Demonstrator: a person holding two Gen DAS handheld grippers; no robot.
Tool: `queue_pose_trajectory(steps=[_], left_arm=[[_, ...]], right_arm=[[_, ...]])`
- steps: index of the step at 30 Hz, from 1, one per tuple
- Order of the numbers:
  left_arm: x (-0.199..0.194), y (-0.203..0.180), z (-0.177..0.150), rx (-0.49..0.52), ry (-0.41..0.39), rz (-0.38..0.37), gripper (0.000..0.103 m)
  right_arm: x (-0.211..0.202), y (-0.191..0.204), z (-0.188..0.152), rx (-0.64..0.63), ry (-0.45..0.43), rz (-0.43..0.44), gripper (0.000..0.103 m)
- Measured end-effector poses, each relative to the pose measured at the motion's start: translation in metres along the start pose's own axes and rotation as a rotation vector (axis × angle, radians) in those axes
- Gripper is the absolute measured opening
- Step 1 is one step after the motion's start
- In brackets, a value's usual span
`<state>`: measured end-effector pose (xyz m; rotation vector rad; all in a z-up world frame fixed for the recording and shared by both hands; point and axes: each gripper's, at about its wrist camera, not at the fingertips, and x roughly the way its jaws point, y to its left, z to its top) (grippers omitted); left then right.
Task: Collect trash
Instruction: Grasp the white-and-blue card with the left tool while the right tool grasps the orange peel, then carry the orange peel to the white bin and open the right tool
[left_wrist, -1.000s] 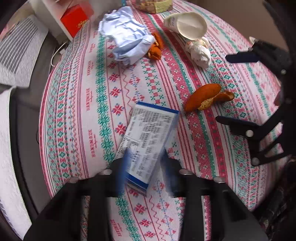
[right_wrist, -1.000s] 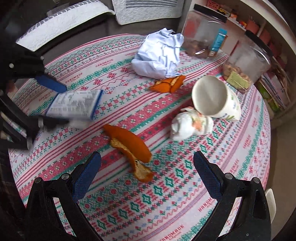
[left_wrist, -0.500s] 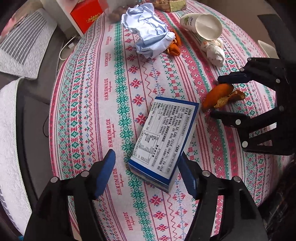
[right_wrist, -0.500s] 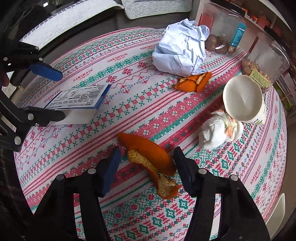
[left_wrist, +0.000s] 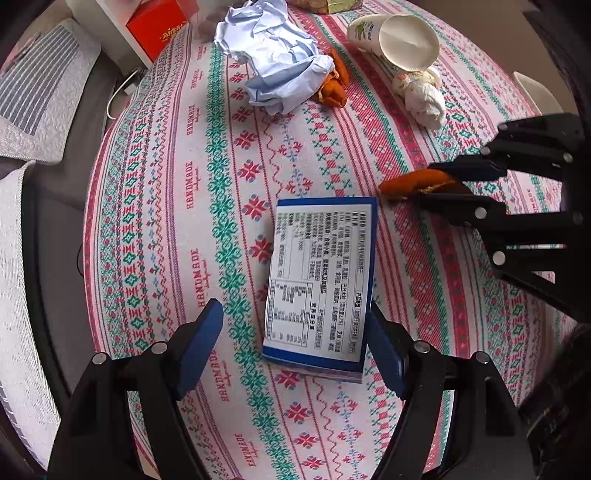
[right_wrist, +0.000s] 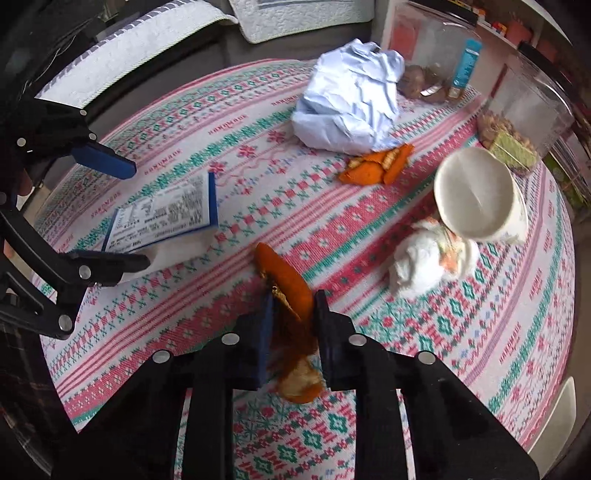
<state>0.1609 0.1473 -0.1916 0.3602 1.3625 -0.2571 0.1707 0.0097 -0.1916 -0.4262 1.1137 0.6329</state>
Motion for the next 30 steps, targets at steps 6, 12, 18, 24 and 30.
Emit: queue_pose_trajectory(steps=[6, 12, 18, 24, 30], left_arm=[[0.003, -0.008, 0.015, -0.036, -0.005, -0.020, 0.081], [0.017, -0.018, 0.024, -0.118, 0.027, -0.018, 0.071], [0.010, -0.018, 0.023, -0.220, -0.027, -0.063, 0.057], [-0.013, -0.012, 0.028, -0.331, -0.116, -0.043, 0.057], [-0.040, -0.014, 0.032, -0.426, -0.221, -0.025, 0.057]], right_arm=[[-0.017, -0.011, -0.008, 0.062, -0.015, -0.006, 0.018], [-0.042, -0.018, -0.019, 0.113, -0.059, -0.030, 0.018], [-0.063, -0.033, -0.028, 0.179, -0.109, -0.033, 0.018], [-0.086, -0.047, -0.032, 0.277, -0.172, -0.056, 0.018], [-0.104, -0.062, -0.039, 0.350, -0.226, -0.104, 0.018]])
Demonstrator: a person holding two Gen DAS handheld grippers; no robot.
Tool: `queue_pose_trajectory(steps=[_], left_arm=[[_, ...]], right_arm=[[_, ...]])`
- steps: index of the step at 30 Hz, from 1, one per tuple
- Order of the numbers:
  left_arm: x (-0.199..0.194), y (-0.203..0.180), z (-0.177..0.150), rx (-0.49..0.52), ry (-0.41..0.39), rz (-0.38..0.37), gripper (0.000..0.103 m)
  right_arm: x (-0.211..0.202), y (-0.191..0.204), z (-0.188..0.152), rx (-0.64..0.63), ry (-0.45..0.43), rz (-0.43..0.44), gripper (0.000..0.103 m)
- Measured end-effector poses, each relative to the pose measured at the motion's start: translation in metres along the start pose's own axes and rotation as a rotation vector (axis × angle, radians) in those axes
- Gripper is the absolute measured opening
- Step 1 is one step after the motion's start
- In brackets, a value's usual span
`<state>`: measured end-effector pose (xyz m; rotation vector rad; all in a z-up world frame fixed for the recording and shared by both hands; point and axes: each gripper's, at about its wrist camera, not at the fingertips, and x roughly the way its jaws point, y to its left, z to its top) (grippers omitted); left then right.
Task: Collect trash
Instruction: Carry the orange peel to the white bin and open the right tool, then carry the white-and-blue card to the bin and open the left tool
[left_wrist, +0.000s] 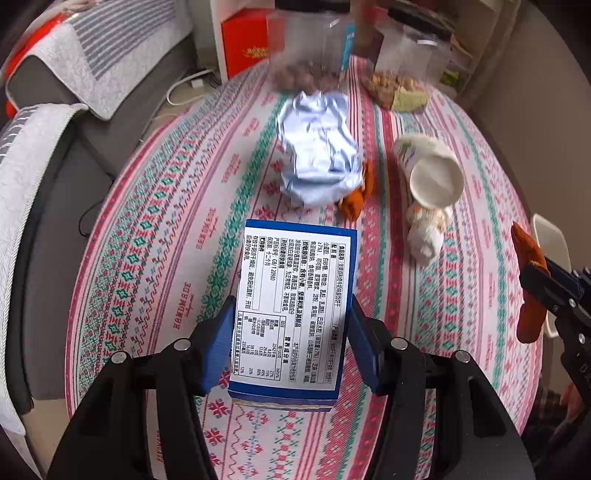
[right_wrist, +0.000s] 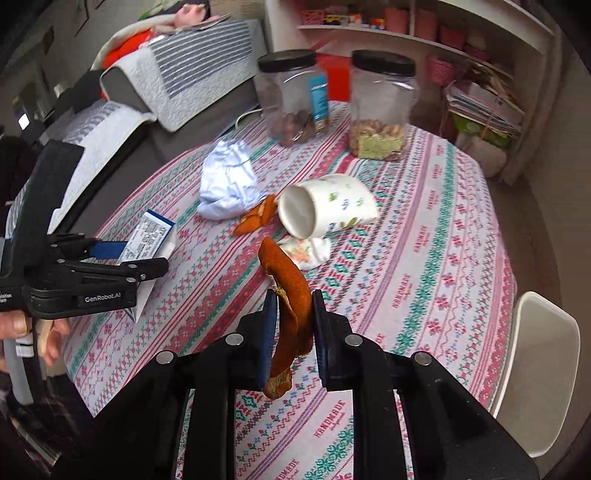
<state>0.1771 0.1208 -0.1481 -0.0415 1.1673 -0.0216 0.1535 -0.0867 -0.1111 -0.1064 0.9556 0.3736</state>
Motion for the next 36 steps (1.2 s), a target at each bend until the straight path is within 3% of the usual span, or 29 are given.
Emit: queue_pose_trajectory(steps=[15, 31, 33, 34, 36], left_arm=[[-0.040, -0.051, 0.008, -0.039, -0.159, -0.045, 0.057], [-0.051, -0.124, 0.015, 0.004, -0.207, -0.146, 0.057], [-0.050, -0.135, 0.015, 0.012, -0.208, -0.160, 0.057], [-0.050, -0.140, 0.016, 0.015, -0.208, -0.167, 0.057], [-0.050, -0.152, 0.016, 0.023, -0.210, -0.186, 0.057]], right_arm=[[-0.038, -0.058, -0.006, 0.129, -0.096, -0.121, 0.018], [-0.100, -0.175, -0.036, 0.403, -0.160, -0.371, 0.019], [-0.108, -0.191, -0.041, 0.444, -0.161, -0.418, 0.026], [-0.115, -0.199, -0.044, 0.471, -0.169, -0.450, 0.045], [-0.129, -0.211, -0.050, 0.518, -0.203, -0.501, 0.066]])
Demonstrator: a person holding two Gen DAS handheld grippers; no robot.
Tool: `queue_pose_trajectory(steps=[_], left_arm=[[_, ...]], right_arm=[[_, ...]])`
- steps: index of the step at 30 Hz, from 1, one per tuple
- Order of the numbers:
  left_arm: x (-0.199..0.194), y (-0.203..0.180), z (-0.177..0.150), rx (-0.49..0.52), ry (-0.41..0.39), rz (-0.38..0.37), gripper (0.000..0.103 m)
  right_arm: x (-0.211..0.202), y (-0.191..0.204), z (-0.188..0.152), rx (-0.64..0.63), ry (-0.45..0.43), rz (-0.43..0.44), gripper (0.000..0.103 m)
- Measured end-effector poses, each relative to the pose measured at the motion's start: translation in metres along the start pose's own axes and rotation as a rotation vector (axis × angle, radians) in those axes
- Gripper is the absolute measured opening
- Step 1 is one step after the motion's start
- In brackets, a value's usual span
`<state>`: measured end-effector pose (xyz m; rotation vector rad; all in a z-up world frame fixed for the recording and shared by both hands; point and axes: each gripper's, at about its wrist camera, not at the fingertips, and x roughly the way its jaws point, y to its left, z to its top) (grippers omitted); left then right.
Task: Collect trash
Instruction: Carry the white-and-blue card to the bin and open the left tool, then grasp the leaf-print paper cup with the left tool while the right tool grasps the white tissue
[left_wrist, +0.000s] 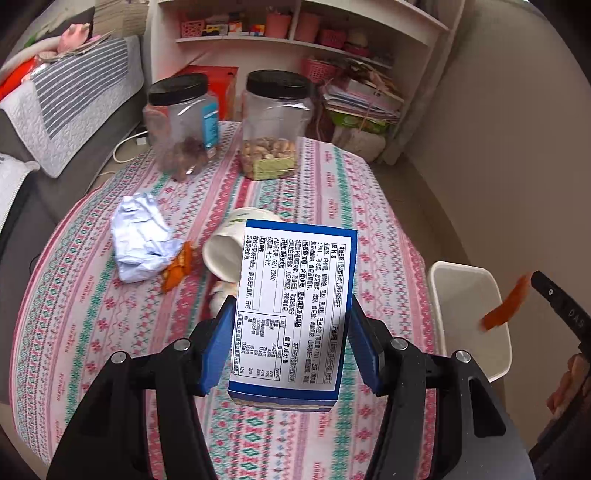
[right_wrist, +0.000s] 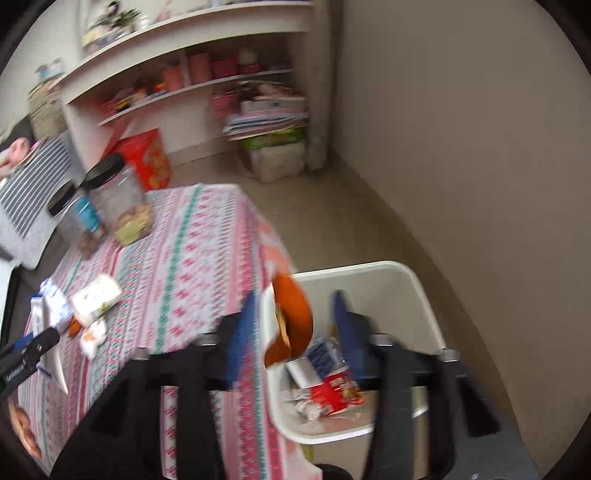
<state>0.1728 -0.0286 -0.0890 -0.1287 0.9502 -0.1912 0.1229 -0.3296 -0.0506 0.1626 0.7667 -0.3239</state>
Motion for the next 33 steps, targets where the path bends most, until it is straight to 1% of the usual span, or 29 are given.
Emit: queue_pose_trajectory(steps=[1, 2, 4, 6, 8, 11, 13, 15, 20, 21, 22, 23, 27, 29, 33], left_arm=[[0.001, -0.007, 0.000, 0.006, 0.000, -0.011, 0.057], [0.002, -0.013, 0.000, 0.014, 0.000, -0.021, 0.057], [0.004, -0.032, -0.001, 0.043, -0.006, -0.038, 0.057], [0.007, -0.053, -0.003, 0.083, -0.006, -0.056, 0.057], [0.013, -0.072, -0.006, 0.116, 0.004, -0.074, 0.057], [0.029, -0.108, -0.012, 0.165, 0.041, -0.102, 0.057], [0.038, -0.125, -0.014, 0.175, 0.059, -0.120, 0.057], [0.048, -0.147, -0.013, 0.180, 0.085, -0.155, 0.057], [0.059, -0.197, -0.007, 0.208, 0.102, -0.221, 0.058], [0.061, -0.206, -0.005, 0.212, 0.106, -0.245, 0.061], [0.063, -0.214, -0.003, 0.218, 0.114, -0.262, 0.072], [0.064, -0.220, -0.001, 0.225, 0.121, -0.265, 0.079], [0.067, -0.224, -0.002, 0.261, 0.114, -0.240, 0.079], [0.070, -0.217, -0.005, 0.289, 0.112, -0.189, 0.079], [0.081, -0.188, -0.002, 0.315, 0.122, -0.068, 0.079]], right_arm=[[-0.004, -0.008, 0.002, 0.023, -0.017, -0.021, 0.075], [-0.008, -0.015, 0.004, 0.042, -0.032, -0.040, 0.079], [-0.020, -0.030, 0.008, 0.082, -0.067, -0.081, 0.091], [-0.030, -0.043, 0.011, 0.120, -0.096, -0.096, 0.095], [-0.038, -0.053, 0.015, 0.150, -0.110, -0.090, 0.096], [-0.048, -0.065, 0.020, 0.185, -0.141, -0.093, 0.096], [-0.051, -0.073, 0.023, 0.204, -0.152, -0.095, 0.096], [-0.051, -0.080, 0.025, 0.229, -0.156, -0.095, 0.096], [-0.056, -0.097, 0.029, 0.292, -0.175, -0.102, 0.096], [-0.057, -0.100, 0.029, 0.303, -0.178, -0.104, 0.096], [-0.057, -0.103, 0.030, 0.312, -0.179, -0.104, 0.096], [-0.057, -0.104, 0.031, 0.318, -0.178, -0.103, 0.096], [-0.054, -0.099, 0.033, 0.310, -0.167, -0.088, 0.096], [-0.052, -0.092, 0.034, 0.287, -0.159, -0.079, 0.096], [-0.045, -0.072, 0.038, 0.229, -0.127, -0.061, 0.096]])
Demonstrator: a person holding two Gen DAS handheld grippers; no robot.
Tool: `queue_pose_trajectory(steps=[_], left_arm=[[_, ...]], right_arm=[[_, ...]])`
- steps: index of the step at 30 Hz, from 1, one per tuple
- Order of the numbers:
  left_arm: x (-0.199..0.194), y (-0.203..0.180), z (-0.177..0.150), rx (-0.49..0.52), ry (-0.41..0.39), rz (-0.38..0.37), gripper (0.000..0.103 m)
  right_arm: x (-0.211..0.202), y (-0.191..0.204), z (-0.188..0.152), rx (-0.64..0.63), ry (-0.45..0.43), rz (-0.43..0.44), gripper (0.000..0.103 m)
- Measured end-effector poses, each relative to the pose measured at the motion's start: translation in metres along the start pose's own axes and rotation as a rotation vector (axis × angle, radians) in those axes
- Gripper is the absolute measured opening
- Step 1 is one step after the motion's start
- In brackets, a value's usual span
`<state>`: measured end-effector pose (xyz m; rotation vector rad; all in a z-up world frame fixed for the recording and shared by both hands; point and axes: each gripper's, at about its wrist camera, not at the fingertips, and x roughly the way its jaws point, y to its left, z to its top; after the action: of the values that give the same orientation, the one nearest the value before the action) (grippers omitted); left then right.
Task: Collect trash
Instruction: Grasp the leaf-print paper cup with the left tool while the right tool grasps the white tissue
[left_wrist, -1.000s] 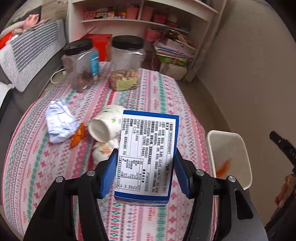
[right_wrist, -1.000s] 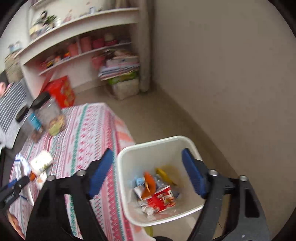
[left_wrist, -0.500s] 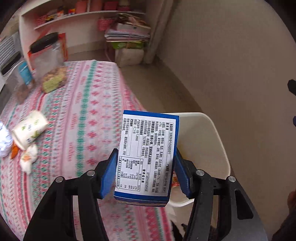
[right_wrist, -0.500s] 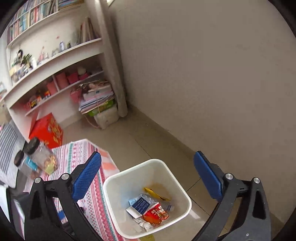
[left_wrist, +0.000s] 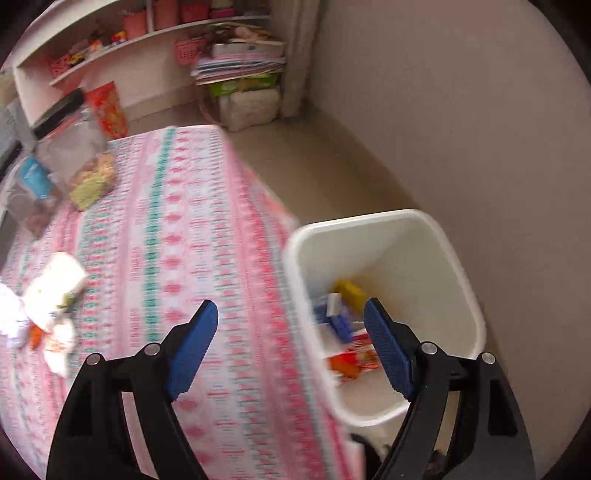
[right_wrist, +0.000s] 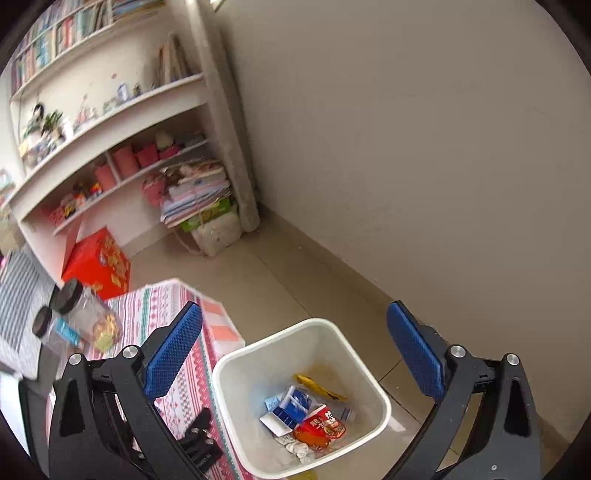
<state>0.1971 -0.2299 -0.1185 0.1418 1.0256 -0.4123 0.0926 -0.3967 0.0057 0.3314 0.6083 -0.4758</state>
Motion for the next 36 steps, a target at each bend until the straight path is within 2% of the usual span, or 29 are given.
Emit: queue_pose_trajectory(steps=[6, 11, 16, 21, 25, 26, 28, 29, 36], left_arm=[[0.006, 0.070, 0.008, -0.039, 0.055, 0.158, 0.079], [0.007, 0.133, 0.024, -0.032, 0.094, 0.302, 0.081], [0.021, 0.179, 0.031, -0.020, 0.161, 0.378, 0.084], [0.046, 0.204, 0.028, 0.016, 0.278, 0.378, 0.084], [0.064, 0.222, 0.021, 0.011, 0.337, 0.366, 0.084], [0.066, 0.226, 0.020, 0.007, 0.340, 0.360, 0.080], [0.063, 0.234, 0.015, -0.017, 0.315, 0.326, 0.065], [0.062, 0.240, 0.014, -0.029, 0.303, 0.313, 0.063], [0.010, 0.256, -0.013, -0.113, 0.173, 0.220, 0.061]], right_arm=[[0.011, 0.036, -0.006, -0.069, 0.048, 0.044, 0.096], [0.023, 0.067, -0.013, -0.124, 0.092, 0.084, 0.096], [0.032, 0.094, -0.019, -0.175, 0.116, 0.098, 0.096], [0.043, 0.116, -0.027, -0.215, 0.143, 0.107, 0.096], [0.047, 0.133, -0.036, -0.259, 0.162, 0.107, 0.096], [0.049, 0.136, -0.037, -0.269, 0.166, 0.107, 0.096], [0.050, 0.142, -0.041, -0.291, 0.173, 0.110, 0.096], [0.051, 0.146, -0.043, -0.304, 0.178, 0.111, 0.096], [0.057, 0.170, -0.062, -0.382, 0.209, 0.119, 0.096]])
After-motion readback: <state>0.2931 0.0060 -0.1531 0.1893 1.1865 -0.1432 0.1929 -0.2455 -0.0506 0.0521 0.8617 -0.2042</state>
